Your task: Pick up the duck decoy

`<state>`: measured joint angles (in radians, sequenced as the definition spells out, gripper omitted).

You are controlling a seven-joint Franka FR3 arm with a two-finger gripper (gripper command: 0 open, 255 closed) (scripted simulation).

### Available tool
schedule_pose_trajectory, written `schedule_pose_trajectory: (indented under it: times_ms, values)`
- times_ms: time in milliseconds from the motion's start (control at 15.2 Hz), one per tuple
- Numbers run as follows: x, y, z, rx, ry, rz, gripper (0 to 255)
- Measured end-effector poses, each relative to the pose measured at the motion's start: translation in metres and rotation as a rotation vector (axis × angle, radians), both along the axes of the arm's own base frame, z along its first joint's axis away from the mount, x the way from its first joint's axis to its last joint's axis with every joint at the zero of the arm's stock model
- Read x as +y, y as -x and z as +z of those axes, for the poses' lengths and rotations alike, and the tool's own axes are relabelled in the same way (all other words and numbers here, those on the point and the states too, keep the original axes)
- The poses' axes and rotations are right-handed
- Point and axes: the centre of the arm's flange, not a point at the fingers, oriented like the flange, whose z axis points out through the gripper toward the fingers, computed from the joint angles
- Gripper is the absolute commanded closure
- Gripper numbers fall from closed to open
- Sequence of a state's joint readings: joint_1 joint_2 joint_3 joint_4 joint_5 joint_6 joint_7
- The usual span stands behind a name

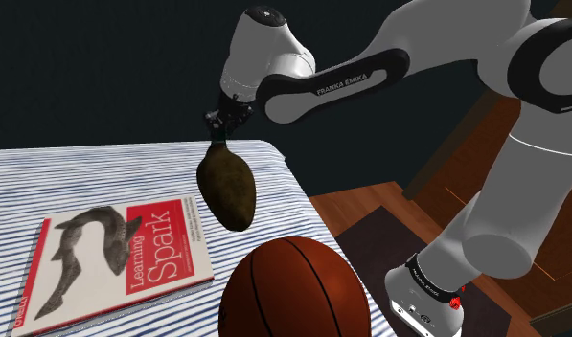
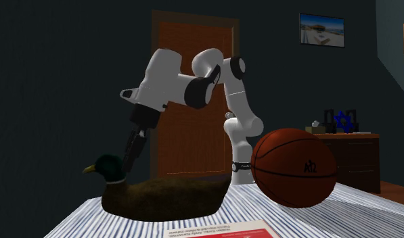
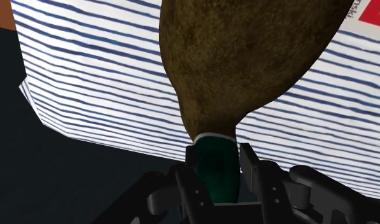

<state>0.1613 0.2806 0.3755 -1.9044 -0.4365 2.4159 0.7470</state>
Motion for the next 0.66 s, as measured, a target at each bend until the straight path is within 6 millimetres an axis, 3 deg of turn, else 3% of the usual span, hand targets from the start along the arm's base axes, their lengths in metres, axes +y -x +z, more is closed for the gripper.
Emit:
schedule_pose_trajectory:
  times_ms: [660]
  values:
    - [0.000,0.001,0.052,0.000,0.000,0.000,255]
